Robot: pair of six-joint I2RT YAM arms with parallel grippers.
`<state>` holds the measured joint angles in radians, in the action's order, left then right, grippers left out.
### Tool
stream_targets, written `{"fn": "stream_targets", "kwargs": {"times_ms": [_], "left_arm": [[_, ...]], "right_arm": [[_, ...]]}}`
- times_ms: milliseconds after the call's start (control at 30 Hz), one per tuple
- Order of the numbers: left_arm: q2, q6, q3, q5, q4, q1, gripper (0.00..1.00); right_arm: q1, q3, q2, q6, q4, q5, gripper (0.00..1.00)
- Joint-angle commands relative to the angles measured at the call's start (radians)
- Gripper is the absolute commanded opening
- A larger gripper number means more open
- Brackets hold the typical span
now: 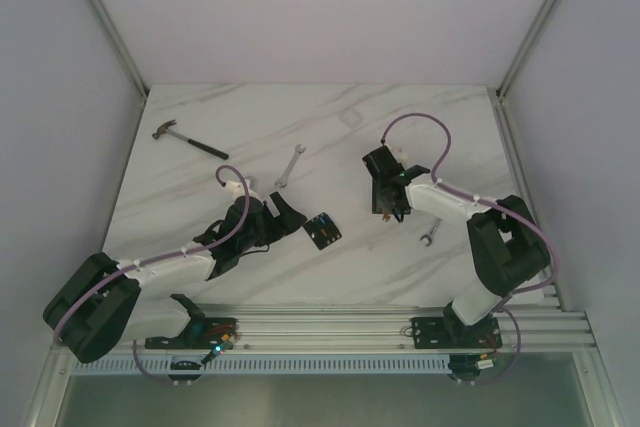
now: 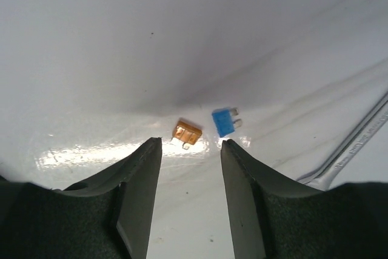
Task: Snap on the fuse box
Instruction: Pick up the fuse from the center of the board.
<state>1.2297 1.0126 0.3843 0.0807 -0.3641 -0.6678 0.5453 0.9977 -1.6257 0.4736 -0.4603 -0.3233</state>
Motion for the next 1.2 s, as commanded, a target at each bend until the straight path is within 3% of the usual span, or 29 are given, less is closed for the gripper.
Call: {"fn": "stream_targets", "kwargs": {"times_ms": [0, 767, 1167], "left_arm": [[0.003, 0.003, 0.004, 0.011, 0.013, 0.006, 0.93], [0.013, 0.008, 0.005, 0.004, 0.014, 0.007, 0.93], [0.003, 0.01, -0.003, 0.0, 0.014, 0.007, 0.94]], "right_arm": [[0.006, 0.023, -0.02, 0.101, 0.003, 0.031, 0.49], [0.007, 0.016, -0.112, 0.1, 0.039, 0.037, 0.4], [-0.025, 0.04, -0.127, -0.132, -0.021, 0.127, 0.42]]}}
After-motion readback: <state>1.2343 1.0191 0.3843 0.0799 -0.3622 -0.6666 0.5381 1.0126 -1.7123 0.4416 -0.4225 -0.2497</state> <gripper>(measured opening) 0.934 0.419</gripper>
